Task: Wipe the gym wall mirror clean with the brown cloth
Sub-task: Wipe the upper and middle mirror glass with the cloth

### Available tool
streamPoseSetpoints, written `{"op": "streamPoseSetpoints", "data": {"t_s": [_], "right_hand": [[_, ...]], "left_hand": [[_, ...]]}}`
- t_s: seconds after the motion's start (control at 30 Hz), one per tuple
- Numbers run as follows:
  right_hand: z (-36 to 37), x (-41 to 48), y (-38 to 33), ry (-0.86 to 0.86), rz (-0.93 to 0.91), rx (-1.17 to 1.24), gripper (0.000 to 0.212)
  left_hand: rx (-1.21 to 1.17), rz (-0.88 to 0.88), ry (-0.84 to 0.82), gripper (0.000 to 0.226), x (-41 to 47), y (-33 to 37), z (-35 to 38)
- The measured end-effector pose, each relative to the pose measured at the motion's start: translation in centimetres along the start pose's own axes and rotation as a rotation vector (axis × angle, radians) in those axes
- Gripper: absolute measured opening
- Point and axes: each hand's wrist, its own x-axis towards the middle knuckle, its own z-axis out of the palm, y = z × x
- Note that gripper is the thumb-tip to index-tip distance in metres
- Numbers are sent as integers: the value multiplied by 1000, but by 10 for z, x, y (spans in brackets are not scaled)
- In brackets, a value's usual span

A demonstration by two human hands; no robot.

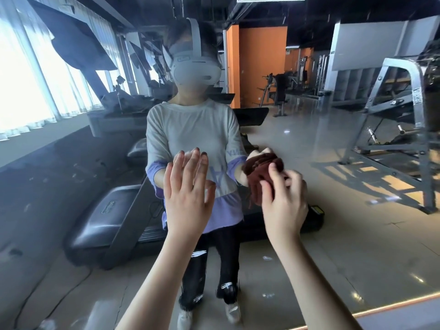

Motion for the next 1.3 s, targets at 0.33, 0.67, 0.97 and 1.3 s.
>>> {"op": "streamPoseSetpoints", "data": {"t_s": [0.33, 0.67, 0.97, 1.3], "right_hand": [[0, -35, 5, -43, 93, 129, 31], [-3, -83, 5, -215, 265, 222, 54], [-5, -54, -8, -119, 207, 296, 46], [-1, 0, -8, 20, -6, 240, 20]], "left_hand": [[24, -5, 26, 51, 0, 2, 2], [46, 2, -33, 58, -4, -2, 5], [55, 0, -27, 56, -4, 1, 7], [61, -5, 7, 50, -2, 4, 6]]}}
